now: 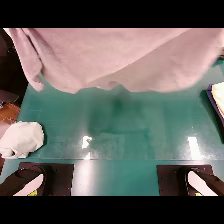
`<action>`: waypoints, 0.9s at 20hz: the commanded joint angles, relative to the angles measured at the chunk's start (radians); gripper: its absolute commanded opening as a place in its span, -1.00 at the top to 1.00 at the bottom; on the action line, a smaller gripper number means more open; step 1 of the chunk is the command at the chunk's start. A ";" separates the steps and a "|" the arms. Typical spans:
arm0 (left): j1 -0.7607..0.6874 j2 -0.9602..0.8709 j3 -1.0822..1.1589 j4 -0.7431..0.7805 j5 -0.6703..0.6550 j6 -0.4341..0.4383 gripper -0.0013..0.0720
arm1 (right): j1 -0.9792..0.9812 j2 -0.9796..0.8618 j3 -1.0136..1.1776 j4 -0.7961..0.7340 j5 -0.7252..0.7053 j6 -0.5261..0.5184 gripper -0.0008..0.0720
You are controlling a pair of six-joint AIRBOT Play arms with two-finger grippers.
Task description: Fold the shirts.
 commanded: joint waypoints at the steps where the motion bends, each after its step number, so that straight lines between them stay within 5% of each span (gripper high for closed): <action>1: 0.001 0.029 0.007 -0.138 -0.029 -0.013 0.90 | -0.129 0.109 -0.016 -0.001 -0.030 0.000 0.94; 6: 0.001 0.037 -0.063 -0.227 -0.212 -0.081 0.90 | -0.154 0.042 0.089 0.037 0.030 0.000 0.95; 11: 0.001 0.036 -0.500 -0.217 -0.231 -0.056 0.90 | 0.122 -0.169 -0.049 0.074 0.078 0.010 0.95; 14: 0.001 0.035 -0.909 -0.200 -0.079 0.019 0.90 | 0.259 -0.358 -0.158 0.074 0.088 0.010 0.95; 18: 0.001 0.028 -1.282 0.043 0.406 0.026 0.90 | 0.336 -0.609 -0.211 0.027 -0.038 0.013 0.95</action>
